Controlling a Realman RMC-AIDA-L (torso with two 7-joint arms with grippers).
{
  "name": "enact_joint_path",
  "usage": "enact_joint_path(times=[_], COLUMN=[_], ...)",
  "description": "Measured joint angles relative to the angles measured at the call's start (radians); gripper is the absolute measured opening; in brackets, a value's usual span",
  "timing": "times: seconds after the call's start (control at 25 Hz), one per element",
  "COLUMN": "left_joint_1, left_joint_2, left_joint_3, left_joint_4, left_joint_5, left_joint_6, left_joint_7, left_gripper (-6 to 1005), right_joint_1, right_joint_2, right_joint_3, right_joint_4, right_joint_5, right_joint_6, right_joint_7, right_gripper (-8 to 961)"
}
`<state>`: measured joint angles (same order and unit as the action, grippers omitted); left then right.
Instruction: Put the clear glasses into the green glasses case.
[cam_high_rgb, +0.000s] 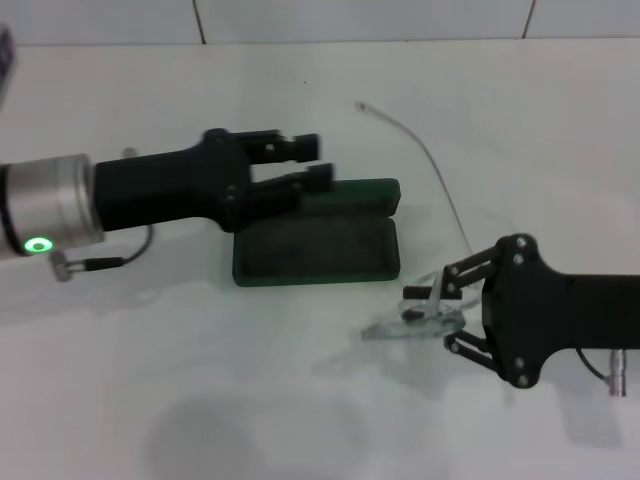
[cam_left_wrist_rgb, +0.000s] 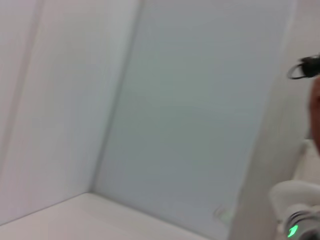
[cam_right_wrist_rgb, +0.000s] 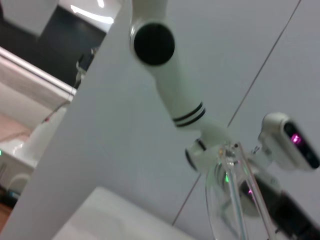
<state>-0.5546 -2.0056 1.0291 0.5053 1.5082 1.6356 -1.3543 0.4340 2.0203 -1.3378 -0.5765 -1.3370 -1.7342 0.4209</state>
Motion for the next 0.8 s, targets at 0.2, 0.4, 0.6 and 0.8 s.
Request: enact_joint_path(times=[0.2, 0.4, 0.6, 0.8], left_joint_1=[0.042, 0.046, 0.021, 0.004], left_joint_2=[0.005, -0.066, -0.093, -0.093], left_joint_3=[-0.002, -0.003, 0.036, 0.081], left_joint_4=[0.017, 0.01, -0.065, -0.147], left_joint_5=[0.024, 0.022, -0.039, -0.16], left_joint_6=[-0.121, -0.198, -0.187, -0.148], left_joint_7=[0.048, 0.281, 0.555, 0.736], left_gripper=[462, 462, 462, 462], right_joint_1=[0.009, 0.066, 0.153, 0.173], right_joint_2=[0.002, 0.007, 0.008, 0.008], right_joint_3=[-0.005, -0.142, -0.244, -0.303], right_joint_4=[0.006, 0.046, 0.146, 0.183], right_joint_5=[0.077, 0.227, 0.343, 0.414], right_joint_6=[-0.086, -0.109, -0.102, -0.066], right_joint_7=[0.039, 0.146, 0.249, 0.33], right_gripper=[124, 124, 123, 123])
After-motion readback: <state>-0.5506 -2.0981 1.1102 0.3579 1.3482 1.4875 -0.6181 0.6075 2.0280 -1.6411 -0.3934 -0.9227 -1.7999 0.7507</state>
